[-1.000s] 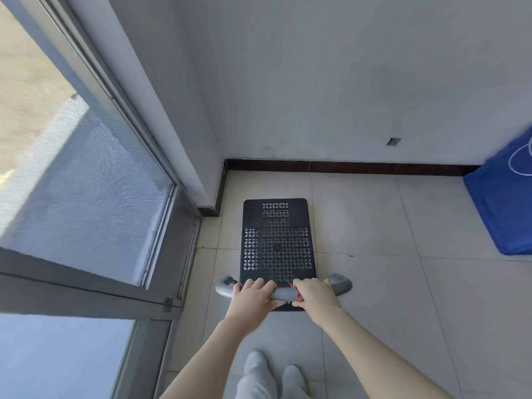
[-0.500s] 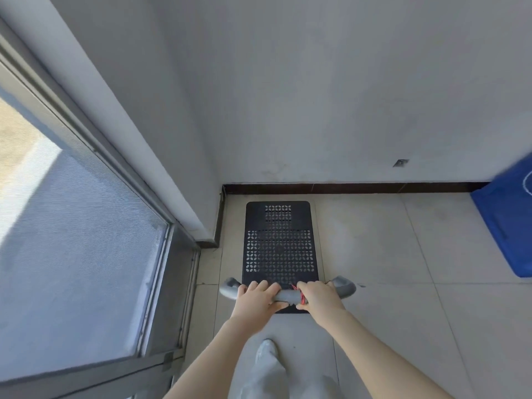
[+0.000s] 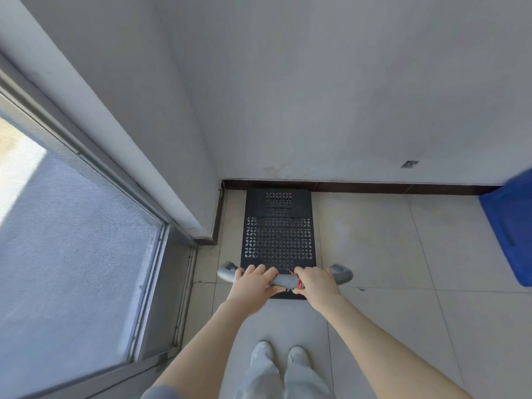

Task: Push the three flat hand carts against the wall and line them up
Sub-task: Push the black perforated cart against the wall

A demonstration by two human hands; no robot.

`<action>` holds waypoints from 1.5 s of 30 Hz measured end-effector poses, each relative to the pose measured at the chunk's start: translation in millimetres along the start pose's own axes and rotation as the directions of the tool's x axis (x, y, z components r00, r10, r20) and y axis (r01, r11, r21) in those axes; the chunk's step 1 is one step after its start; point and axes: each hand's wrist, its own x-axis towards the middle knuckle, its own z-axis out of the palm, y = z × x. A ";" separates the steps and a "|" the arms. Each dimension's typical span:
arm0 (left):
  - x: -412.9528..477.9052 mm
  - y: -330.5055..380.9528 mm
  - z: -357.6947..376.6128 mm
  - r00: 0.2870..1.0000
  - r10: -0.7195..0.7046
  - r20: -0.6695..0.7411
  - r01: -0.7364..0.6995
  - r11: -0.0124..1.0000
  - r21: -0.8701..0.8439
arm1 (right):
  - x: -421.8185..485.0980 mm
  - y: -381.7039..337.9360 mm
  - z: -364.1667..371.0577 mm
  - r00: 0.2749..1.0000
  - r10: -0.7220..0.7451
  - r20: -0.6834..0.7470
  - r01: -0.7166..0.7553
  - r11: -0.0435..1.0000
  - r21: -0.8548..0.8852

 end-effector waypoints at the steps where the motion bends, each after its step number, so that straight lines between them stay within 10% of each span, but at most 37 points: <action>1: 2.2 -0.4 -0.8 1.000 0.003 -0.003 -0.003 1.000 0.002 | 1.7 0.8 -1.6 1.000 0.005 -0.006 -0.005 1.000 -0.007; 14: 26.5 -3.6 -13.8 1.000 -0.002 -0.018 0.001 0.999 -0.043 | 15.8 7.7 -19.6 0.996 0.020 -0.083 -0.018 1.000 0.023; 19: 27.2 -4.3 -26.8 0.998 -0.058 -0.025 0.045 0.932 -0.359 | 7.0 13.3 -34.0 1.000 -0.016 -0.010 0.019 0.954 0.300; 26: 17.1 7.5 -65.7 0.986 -0.049 -0.161 -0.012 0.935 -0.355 | -15.5 24.8 -80.0 0.968 0.056 -0.246 0.042 0.924 0.379; 37: 29.1 102.4 -141.2 0.923 0.278 -0.267 -0.312 0.946 -0.093 | -115.9 86.7 -129.9 0.849 0.318 -0.422 -0.139 0.905 0.403; 45: 22.6 186.9 -151.2 0.755 0.647 -0.109 -0.645 0.762 0.056 | -229.7 98.2 -99.9 0.622 0.665 -0.413 -0.365 0.713 0.599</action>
